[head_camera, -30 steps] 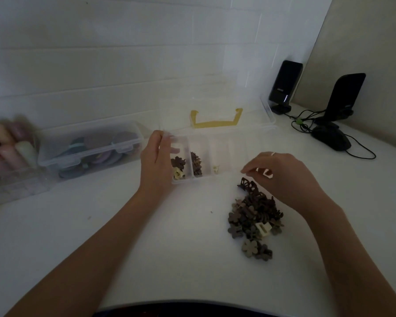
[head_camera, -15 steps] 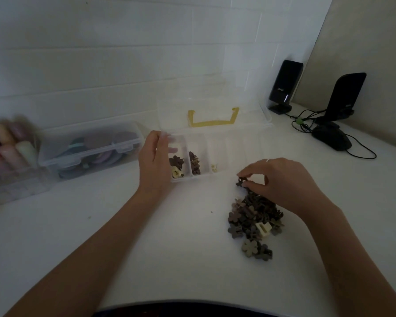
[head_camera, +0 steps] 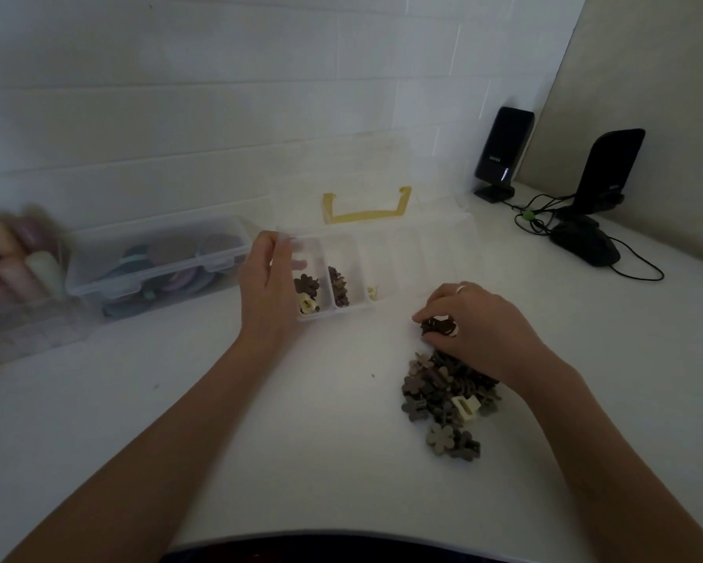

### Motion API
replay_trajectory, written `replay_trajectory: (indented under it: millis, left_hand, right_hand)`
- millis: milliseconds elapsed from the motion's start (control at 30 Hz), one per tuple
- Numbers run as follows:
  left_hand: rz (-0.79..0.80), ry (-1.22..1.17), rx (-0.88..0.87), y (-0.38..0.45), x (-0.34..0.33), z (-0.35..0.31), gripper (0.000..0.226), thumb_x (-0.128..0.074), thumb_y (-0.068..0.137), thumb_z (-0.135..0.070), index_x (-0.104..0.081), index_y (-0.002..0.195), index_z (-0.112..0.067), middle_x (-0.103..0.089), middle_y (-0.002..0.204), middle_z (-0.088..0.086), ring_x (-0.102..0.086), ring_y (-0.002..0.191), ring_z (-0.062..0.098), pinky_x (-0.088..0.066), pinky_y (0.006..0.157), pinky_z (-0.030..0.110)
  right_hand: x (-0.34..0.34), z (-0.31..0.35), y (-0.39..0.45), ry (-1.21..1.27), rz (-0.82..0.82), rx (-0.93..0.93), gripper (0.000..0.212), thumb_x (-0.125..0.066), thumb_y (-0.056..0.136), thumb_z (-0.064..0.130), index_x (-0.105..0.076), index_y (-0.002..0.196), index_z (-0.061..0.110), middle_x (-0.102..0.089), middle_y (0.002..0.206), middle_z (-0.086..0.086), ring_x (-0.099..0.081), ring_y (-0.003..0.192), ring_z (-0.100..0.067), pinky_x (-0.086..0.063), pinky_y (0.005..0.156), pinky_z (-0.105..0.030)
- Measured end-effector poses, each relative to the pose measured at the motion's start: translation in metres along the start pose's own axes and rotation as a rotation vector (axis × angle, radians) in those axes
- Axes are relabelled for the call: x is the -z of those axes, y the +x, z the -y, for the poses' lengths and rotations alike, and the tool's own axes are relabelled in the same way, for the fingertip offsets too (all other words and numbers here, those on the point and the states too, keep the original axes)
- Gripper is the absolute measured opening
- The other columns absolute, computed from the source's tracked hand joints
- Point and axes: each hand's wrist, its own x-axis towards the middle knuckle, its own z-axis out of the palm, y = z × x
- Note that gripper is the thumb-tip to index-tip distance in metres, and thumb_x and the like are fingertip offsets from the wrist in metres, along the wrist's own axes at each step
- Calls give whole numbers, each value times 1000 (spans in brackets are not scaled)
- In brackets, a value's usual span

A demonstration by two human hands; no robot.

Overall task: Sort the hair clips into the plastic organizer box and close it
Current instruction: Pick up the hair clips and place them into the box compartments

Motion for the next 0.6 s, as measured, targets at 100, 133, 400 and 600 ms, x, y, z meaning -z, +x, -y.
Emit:
replay_trajectory:
  millis: [100,133,400,600]
  left_hand:
    - [2,-8,3,0,0,0,20,-40,92,-36,-52,76,-31,-63,84,-7,-69,80,22,-46,71,43]
    - [3,-13,6,0,0,-1,21,-40,92,-36,-52,76,-31,-63,84,-8,-69,81,23,-45,71,42]
    - [52,-41,9,-1,2,-4,27,-39,93,-35,-56,73,-40,-63,89,-4,-68,84,26,-44,68,41]
    - [120,-97,21,-9,1,-10,24,-39,94,-33,-53,74,-33,-58,93,9,-66,87,32,-50,69,65]
  right_hand:
    - [-2,2,1,114,-26,61,18,-69,81,20,-72,96,30,-64,104,13,-60,93,-8,-45,83,-22]
    - [-2,3,0,174,-31,73,18,-70,79,17,-72,92,30,-64,100,14,-60,90,-6,-46,83,-22]
    - [10,12,-3,552,-312,84,16,-73,77,12,-66,84,24,-64,90,12,-63,79,-4,-52,65,-22]
    - [1,13,-2,249,-536,117,18,-72,79,18,-54,79,18,-64,97,9,-53,93,-8,-48,70,-25]
